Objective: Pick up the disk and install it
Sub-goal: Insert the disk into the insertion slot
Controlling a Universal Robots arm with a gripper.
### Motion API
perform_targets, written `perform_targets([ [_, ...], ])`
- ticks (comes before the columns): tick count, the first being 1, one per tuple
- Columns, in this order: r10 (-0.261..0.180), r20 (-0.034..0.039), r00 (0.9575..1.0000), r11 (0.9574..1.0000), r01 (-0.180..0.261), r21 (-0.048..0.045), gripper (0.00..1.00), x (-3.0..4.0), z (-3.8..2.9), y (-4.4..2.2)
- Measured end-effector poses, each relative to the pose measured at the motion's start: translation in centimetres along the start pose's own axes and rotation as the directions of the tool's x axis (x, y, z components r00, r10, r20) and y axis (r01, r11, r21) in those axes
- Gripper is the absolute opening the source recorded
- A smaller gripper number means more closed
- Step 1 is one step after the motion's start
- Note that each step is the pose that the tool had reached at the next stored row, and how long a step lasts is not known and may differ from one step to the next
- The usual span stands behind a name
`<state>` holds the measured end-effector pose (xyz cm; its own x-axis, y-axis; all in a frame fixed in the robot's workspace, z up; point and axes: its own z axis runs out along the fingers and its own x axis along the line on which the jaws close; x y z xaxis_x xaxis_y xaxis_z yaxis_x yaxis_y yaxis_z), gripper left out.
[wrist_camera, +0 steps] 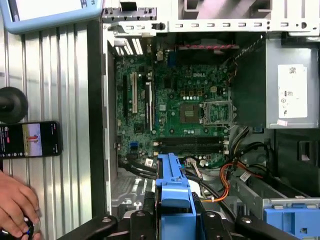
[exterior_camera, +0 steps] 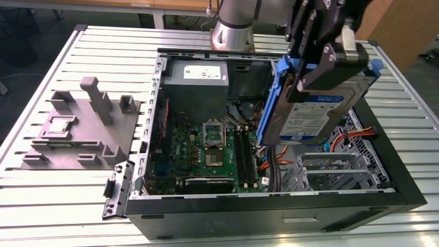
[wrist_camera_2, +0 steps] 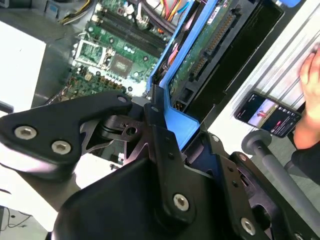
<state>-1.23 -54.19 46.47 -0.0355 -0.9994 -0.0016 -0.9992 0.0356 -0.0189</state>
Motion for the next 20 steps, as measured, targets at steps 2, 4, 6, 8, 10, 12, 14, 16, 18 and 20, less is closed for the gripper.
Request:
perform_targets([
  [2,0.000,-0.0003,1.0000,1.0000,0.000,-0.0004,0.37,0.11,0.09,-0.69],
  [4,0.000,-0.0003,1.0000,1.0000,0.000,-0.0007,0.37,0.22,0.19,-1.38],
  [6,0.000,-0.0002,1.0000,1.0000,0.000,-0.0012,0.37,0.33,0.30,-2.07],
  [8,0.000,-0.0002,1.0000,1.0000,0.000,-0.0017,0.37,0.44,0.41,-2.77],
  [10,0.000,-0.0002,1.0000,1.0000,0.000,-0.0026,0.37,0.63,0.58,-3.93],
  [12,0.000,-0.0003,1.0000,1.0000,0.000,-0.0031,0.37,0.74,0.68,-4.60],
  [14,0.000,-0.0003,1.0000,1.0000,0.000,-0.0036,0.37,0.86,0.78,-5.30],
  [16,0.000,-0.0002,1.0000,1.0000,0.000,-0.0040,0.37,0.96,0.89,-5.90],
  [18,0.000,-0.0003,1.0000,1.0000,0.000,-0.0044,0.37,1.04,0.98,-6.49],
  [20,0.000,-0.0002,1.0000,1.0000,0.000,-0.0046,0.37,1.10,1.04,-6.92],
])
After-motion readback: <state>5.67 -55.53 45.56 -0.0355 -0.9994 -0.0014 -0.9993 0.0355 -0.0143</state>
